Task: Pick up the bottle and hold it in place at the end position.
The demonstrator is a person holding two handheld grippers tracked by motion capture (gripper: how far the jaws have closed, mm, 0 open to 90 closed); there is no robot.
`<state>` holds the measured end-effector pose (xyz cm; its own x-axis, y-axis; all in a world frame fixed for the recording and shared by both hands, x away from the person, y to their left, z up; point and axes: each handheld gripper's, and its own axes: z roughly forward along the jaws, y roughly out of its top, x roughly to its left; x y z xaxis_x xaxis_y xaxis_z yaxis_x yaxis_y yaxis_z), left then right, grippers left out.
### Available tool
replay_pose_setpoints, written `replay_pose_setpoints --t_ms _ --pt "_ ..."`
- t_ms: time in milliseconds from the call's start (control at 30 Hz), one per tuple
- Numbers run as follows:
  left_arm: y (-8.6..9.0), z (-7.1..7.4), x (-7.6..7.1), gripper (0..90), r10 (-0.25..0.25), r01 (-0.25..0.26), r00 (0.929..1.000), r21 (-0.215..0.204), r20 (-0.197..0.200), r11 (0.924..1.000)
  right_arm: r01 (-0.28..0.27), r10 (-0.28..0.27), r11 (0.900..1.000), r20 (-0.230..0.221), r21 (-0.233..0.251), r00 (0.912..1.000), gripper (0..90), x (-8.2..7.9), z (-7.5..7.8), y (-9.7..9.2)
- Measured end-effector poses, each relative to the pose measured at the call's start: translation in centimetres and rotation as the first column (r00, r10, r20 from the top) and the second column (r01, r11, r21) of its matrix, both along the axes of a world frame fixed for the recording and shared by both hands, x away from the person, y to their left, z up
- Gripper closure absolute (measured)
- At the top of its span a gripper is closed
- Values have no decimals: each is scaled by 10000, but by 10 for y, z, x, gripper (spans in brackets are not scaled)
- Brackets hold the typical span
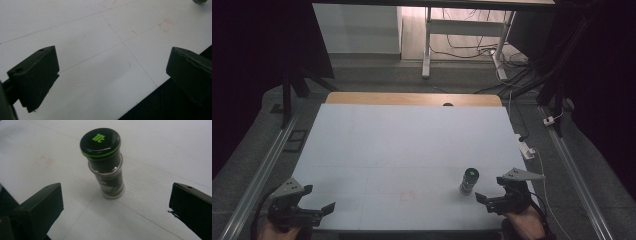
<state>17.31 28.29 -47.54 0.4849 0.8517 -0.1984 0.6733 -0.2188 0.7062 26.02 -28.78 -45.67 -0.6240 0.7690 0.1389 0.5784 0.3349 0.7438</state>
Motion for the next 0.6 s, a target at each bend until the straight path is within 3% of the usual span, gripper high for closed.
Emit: replay_pose_setpoints --t_ms 300,600 --pt "0 0 0 0 11 -11 10000 -16 -24 10000 -356 356 9994 66 23 9993 0 2 2 5" --pt "0 0 1 0 14 -14 10000 10 -43 10000 -873 879 9955 140 -366 9960 0 9 -2 18"
